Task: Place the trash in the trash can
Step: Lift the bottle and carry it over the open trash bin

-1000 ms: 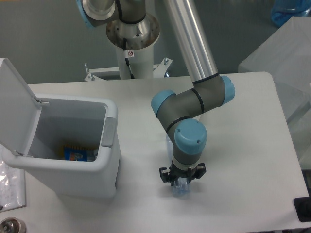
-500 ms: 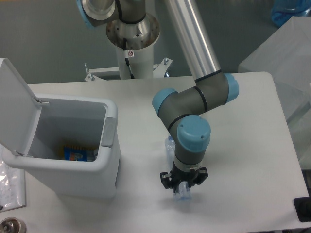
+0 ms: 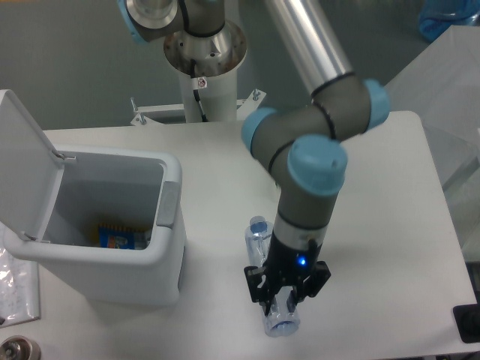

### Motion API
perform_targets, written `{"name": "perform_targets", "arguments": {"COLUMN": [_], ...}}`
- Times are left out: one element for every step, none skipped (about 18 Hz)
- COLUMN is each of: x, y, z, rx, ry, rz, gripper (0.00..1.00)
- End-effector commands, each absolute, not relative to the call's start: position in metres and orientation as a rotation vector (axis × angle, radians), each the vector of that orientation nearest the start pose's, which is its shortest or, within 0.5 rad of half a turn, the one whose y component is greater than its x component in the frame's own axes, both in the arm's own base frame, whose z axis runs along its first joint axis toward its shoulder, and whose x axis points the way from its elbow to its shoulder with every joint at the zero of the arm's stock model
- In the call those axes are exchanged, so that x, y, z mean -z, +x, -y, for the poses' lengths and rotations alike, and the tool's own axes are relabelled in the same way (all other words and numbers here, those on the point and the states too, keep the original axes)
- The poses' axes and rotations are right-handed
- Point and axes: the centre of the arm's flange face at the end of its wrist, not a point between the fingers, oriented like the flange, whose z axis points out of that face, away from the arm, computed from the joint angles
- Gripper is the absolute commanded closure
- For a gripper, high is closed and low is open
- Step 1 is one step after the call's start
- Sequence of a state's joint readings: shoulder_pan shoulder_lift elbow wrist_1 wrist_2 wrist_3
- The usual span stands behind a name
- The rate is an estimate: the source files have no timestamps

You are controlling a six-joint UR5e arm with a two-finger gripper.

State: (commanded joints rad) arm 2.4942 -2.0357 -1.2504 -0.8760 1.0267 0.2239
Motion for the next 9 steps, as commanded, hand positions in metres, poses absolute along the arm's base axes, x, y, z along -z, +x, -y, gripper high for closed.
{"name": "perform_targets", "arguments": {"x": [-0.49,-0.508,-0.522,-0.533,-0.541,-0.556,-0.573,-0.589,-0.601], "y": [-0.448,-0.445,-0.444,-0.44,-0.438,-0.432,-0.426,-0.416,-0.407], "z": [-0.575,-0.575,-0.575,-0.577,-0.578,-0.578,-0.575,-0.573,-0.571], "rx": [0.21,0.224,0.233,0.244,0.261,0.271,0.268,0.262,0.26], "ry": [-2.259,-2.221,-2.191,-2.168,-2.148,-2.12,-2.085,-2.053,-2.028], "rz": [0.593,0.554,0.524,0.495,0.469,0.434,0.395,0.35,0.316], "gripper": [0.64,0.63,0.63,0.63,0.63,0.63,0.63,0.63,0.63]}}
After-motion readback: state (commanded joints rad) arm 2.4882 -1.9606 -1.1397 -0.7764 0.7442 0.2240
